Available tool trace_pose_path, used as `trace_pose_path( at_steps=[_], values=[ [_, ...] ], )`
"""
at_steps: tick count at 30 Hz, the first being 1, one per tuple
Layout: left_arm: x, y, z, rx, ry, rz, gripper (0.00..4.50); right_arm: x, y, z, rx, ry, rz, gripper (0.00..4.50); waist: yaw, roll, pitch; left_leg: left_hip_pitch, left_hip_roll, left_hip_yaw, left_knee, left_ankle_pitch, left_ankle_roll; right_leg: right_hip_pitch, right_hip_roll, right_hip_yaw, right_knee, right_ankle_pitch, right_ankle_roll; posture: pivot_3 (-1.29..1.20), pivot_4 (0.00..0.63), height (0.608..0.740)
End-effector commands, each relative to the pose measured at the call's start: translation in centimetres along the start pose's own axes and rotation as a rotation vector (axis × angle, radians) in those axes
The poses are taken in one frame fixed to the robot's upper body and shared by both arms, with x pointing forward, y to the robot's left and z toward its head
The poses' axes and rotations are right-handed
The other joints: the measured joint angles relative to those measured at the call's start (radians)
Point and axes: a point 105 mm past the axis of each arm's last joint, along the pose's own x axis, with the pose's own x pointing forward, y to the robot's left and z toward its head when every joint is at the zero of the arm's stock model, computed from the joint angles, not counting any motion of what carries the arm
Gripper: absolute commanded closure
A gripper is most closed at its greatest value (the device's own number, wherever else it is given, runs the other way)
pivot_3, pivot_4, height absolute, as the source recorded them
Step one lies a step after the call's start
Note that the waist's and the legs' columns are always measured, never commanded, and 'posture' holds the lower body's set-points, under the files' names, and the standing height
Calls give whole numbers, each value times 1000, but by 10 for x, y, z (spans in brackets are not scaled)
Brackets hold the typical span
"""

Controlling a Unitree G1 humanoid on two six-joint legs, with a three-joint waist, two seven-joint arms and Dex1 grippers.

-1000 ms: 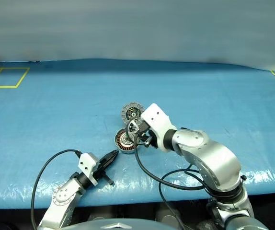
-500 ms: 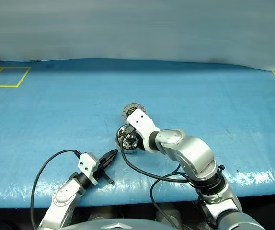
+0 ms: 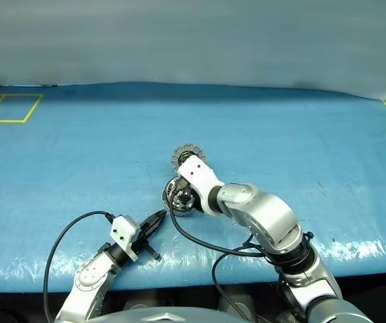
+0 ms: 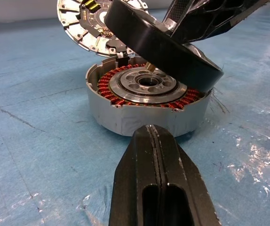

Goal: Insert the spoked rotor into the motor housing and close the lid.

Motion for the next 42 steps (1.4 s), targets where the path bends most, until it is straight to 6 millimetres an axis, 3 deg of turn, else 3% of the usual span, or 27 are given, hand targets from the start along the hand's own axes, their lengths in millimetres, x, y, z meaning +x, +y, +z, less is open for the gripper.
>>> trace_pose_path(
  at_steps=[1, 9, 15, 18, 28, 42],
  values=[
    [1, 0, 4, 7, -21, 8, 4500, 1, 1, 2, -9, -19, -3, 3192, 0, 0, 0, 0, 0, 0, 0, 0, 0, 0, 0, 0, 0, 0, 0, 0, 150, 740],
    [0, 0, 3, 3, -21, 14, 4500, 0, 0, 4, -7, -25, -4, 584, 0, 0, 0, 0, 0, 0, 0, 0, 0, 0, 0, 0, 0, 0, 0, 0, 150, 740],
    [1, 0, 3, 0, -21, 11, 4500, -3, -1, 10, 11, -55, -18, 584, 0, 0, 0, 0, 0, 0, 0, 0, 0, 0, 0, 0, 0, 0, 0, 0, 150, 740],
    [1, 0, 2, 1, -19, 11, 4500, -3, -2, 11, 37, -71, -26, 1191, 0, 0, 0, 0, 0, 0, 0, 0, 0, 0, 0, 0, 0, 0, 0, 0, 150, 740],
    [1, 1, 2, 0, -17, 12, 4500, 23, 0, 1, 111, -105, -74, 4482, -1, 0, 0, 0, 0, 0, 0, 0, 0, 0, 0, 0, 0, 0, 0, 0, 150, 740],
    [0, 1, 1, -3, -13, 18, 4500, 38, 4, -21, 154, -53, -72, 4482, -1, 0, -1, 1, 0, 1, 0, 0, 0, 1, 0, 0, 0, 1, 1, 0, 150, 740]
  ],
)
